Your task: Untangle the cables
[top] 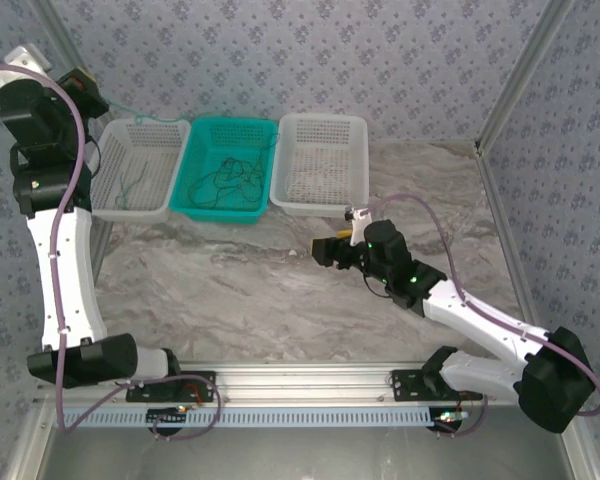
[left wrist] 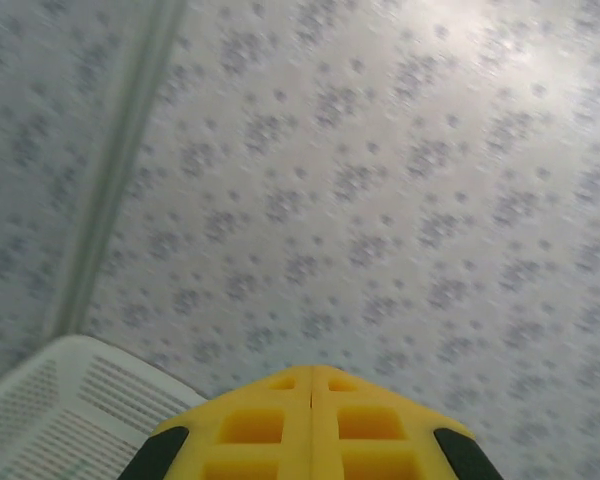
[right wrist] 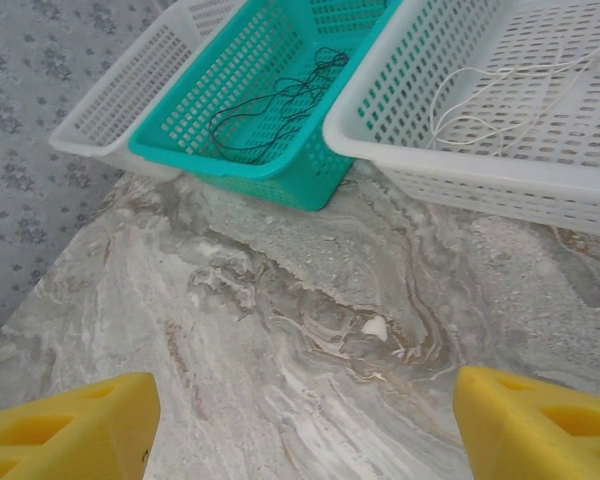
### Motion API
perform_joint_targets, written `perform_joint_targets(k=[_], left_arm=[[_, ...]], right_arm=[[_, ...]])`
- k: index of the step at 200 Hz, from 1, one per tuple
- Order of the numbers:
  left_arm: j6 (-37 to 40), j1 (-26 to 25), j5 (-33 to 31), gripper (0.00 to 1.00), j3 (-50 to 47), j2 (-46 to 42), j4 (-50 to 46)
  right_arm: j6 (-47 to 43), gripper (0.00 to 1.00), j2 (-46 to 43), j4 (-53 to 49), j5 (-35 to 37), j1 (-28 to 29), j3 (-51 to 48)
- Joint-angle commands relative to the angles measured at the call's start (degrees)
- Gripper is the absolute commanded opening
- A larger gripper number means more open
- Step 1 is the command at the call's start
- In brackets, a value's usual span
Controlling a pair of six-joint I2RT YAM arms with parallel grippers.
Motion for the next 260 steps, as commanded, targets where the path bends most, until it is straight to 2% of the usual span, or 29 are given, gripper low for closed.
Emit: perform_joint_targets(k=[1,21,44,88,113,145,157,175,187,219,235,260], left_arm=[[6.41,1.38,-9.24,0.0,1.8,4.33,2.77],[8.86,2.68,-12.85,0.0,6.97,9.13,-3.02],[11.59,3.75,-15.61,0.0,6.6,12.28,-2.05],[13.25,5.47,-14.52,0.0,8.51,20.1,-2.84],[13.67,6.06,-15.36,0.0,7.73,22.84,-2.04],[13.17,6.4,-13.72,0.0,-1.56,23.83,2.52],[12.03,6.44,-13.38,0.1,-5.57,23.53,4.02],[9.13,6.53,-13.76,0.49,-11.45,22.16,5.98],[6.93,6.62,-13.67,0.68,-14.95,20.54,7.72],[2.16,6.78,-14.53,0.82,-21.03,14.36,10.03],[-0.46,6.73,-16.26,0.98,-24.02,9.83,10.86],[-4.06,6.73,-17.66,0.99,-28.8,1.14,10.93]], right_arm=[[0.17,0.79,0.24,-2.25,-0.76,-1.5,0.74],[-0.3,0.79,-0.28,-3.82,-0.46,-1.87,1.02],[-0.14,0.79,-0.77,-3.38,-0.71,-2.01,0.0],[0.56,0.79,-1.07,-3.19,-1.25,-1.93,-0.64],[1.08,0.79,-2.04,-3.2,-1.43,-1.83,-1.46],[1.4,0.79,-2.73,-3.08,-0.96,-1.8,-2.5],[1.17,0.79,-2.6,-3.28,-1.07,-1.83,-2.42],[0.93,0.8,-2.42,-3.47,-1.2,-1.81,-2.02],[0.77,0.8,-2.34,-3.52,-1.43,-1.83,-1.8],[0.19,0.8,-1.76,-3.71,-1.77,-1.84,-1.06],[0.28,0.8,-1.51,-3.63,-1.67,-1.85,-0.69],[1.11,0.81,-2.03,-4.89,1.77,-2.02,-0.4]])
